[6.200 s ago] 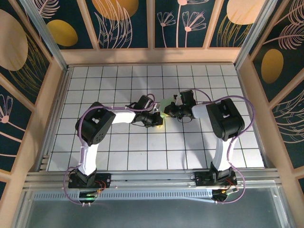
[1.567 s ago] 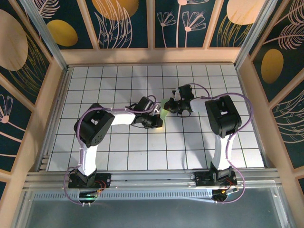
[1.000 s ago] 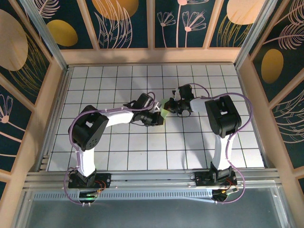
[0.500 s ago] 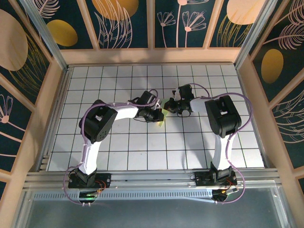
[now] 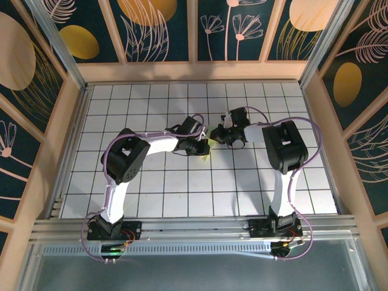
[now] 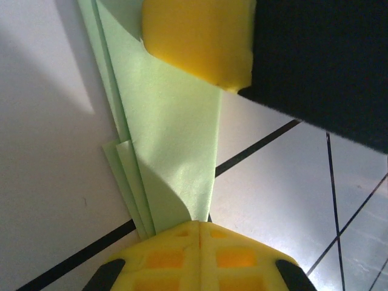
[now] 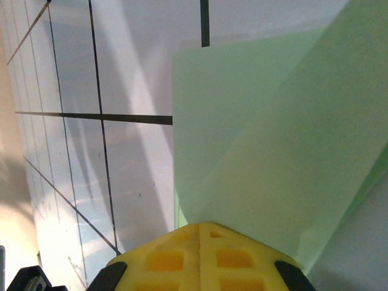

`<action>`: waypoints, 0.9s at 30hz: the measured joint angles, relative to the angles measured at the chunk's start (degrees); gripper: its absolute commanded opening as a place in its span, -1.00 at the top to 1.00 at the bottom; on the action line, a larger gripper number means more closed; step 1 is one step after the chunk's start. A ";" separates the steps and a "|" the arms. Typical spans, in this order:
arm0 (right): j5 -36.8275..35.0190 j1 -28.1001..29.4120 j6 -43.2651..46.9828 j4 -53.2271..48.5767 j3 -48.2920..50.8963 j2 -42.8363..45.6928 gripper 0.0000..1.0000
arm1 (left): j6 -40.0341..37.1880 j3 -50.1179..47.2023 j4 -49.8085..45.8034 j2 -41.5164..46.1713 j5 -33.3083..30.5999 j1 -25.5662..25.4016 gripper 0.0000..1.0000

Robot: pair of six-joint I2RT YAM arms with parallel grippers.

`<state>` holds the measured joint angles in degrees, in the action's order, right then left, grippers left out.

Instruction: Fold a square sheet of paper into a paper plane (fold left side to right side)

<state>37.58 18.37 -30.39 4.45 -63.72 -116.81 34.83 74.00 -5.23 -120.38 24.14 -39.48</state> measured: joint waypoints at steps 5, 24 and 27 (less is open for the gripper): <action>2.56 -2.23 0.07 -1.70 -3.48 -2.45 1.00 | -0.17 0.00 0.52 0.00 -1.60 -0.52 1.00; 4.13 -9.49 0.04 -2.45 -16.83 -11.41 1.00 | -0.35 0.00 0.74 0.00 -2.36 -0.72 1.00; 3.93 -9.70 0.11 -2.45 -17.35 -11.61 1.00 | -0.33 -0.07 0.85 0.00 -2.36 -0.72 1.00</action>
<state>41.52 8.67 -30.28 2.00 -81.08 -128.42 34.50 73.93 -4.38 -120.38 21.78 -40.21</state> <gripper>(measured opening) 0.051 0.048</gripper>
